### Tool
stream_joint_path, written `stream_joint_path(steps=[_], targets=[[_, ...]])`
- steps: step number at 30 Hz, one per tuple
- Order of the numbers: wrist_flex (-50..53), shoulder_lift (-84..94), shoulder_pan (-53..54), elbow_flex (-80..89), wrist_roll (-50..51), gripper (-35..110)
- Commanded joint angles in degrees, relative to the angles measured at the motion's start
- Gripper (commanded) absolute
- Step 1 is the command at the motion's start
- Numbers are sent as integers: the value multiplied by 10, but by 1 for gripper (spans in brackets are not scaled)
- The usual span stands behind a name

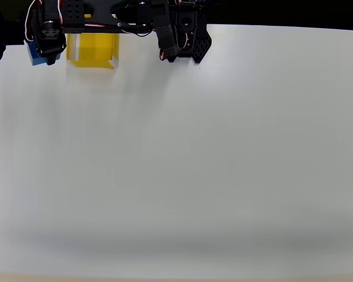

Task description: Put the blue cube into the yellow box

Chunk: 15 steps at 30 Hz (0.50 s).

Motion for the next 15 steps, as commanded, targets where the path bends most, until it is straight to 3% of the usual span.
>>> stream_joint_path(steps=[1,15], targets=[[1,109,47,16,-9,12],[-116,185,81,258,14,12]])
